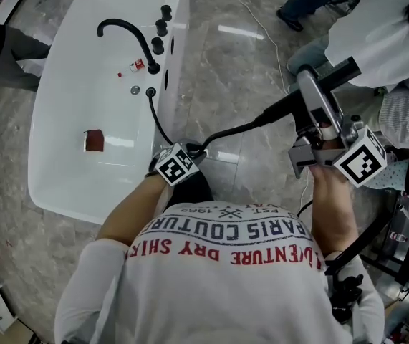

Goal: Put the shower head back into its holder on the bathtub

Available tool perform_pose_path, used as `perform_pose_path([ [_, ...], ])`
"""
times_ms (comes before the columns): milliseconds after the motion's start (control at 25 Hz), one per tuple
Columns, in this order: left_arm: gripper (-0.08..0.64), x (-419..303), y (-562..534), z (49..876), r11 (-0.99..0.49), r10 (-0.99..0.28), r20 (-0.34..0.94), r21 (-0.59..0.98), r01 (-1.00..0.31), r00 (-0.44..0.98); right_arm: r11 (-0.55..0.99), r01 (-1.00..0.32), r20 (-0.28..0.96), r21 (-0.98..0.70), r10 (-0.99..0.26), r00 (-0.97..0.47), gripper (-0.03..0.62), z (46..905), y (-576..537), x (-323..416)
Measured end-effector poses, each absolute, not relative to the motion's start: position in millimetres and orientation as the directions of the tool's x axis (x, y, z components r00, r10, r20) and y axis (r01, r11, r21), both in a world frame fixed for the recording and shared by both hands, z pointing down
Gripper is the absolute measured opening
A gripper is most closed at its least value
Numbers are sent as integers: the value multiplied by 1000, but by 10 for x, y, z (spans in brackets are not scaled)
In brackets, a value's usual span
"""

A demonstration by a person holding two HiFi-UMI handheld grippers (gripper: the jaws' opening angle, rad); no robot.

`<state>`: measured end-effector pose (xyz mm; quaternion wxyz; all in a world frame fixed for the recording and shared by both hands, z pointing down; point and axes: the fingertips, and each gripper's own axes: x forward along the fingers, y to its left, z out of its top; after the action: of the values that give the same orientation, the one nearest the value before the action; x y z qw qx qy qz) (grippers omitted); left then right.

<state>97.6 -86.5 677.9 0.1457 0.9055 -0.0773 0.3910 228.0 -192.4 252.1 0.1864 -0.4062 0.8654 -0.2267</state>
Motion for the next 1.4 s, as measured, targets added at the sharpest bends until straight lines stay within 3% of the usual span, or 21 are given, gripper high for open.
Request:
perform_pose_path([
  [520, 63, 277, -1472, 6241, -877, -249, 731, 108, -467, 635, 488, -780, 57, -392, -833, -550, 103, 2977, -1872, 2447],
  [1160, 62, -152, -2153, 5301, -821, -432, 713, -58, -569, 552, 566, -756, 157, -327, -757, -635, 103, 3467, -1775, 2165],
  [1400, 61, -302, -2477, 4875, -798, -517, 674, -155, -582, 528, 593, -740, 143, -316, -742, -656, 101, 3420, -1855, 2070],
])
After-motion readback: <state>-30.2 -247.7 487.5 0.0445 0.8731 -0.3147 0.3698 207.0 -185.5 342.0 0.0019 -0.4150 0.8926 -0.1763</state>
